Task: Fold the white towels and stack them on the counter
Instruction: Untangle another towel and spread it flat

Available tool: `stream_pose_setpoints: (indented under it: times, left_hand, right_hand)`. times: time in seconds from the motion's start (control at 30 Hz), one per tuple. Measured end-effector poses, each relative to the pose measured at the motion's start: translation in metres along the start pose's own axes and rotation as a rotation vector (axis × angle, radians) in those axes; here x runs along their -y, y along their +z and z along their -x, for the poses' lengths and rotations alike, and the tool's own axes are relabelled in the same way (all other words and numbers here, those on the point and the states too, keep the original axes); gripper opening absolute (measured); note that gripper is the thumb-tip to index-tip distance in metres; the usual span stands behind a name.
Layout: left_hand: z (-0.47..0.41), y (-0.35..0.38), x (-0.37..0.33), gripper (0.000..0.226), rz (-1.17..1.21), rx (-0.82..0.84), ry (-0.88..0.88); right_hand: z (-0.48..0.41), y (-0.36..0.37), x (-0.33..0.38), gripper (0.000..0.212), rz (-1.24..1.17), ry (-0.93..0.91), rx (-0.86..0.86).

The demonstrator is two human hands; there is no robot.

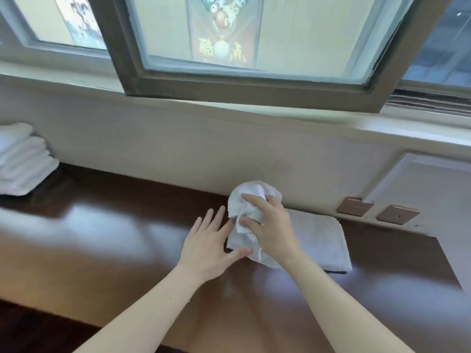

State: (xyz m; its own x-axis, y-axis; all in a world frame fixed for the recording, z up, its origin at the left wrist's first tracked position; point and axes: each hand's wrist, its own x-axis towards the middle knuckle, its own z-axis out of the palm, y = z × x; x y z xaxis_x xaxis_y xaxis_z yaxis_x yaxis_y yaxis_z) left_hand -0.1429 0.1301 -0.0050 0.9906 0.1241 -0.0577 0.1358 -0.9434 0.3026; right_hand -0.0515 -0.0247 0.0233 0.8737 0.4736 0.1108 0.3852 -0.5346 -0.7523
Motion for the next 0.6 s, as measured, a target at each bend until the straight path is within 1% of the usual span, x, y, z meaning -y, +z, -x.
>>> stream_pose_setpoints:
  times: [0.13,0.3,0.37,0.5,0.6]
  left_hand:
    - [0.020,-0.031,0.060,0.101,0.047,-0.071,-0.017]
    - [0.053,-0.070,0.171,0.099,0.060,-0.112,-0.028]
    - [0.065,-0.084,0.217,0.100,0.060,-0.115,-0.019]
    - [0.083,-0.110,0.287,0.098,0.042,-0.123,-0.034]
    - [0.083,-0.124,0.323,0.093,-0.025,-0.135,-0.023]
  right_hand:
    - [-0.006,0.052,0.059,0.048,-0.018,-0.054,0.093]
    - [-0.017,0.138,0.138,0.057,-0.003,-0.071,0.115]
    - [-0.020,0.177,0.168,0.059,-0.026,-0.047,0.119]
    - [-0.026,0.235,0.216,0.065,-0.094,-0.031,0.113]
    - [-0.027,0.260,0.235,0.062,-0.132,-0.012,0.103]
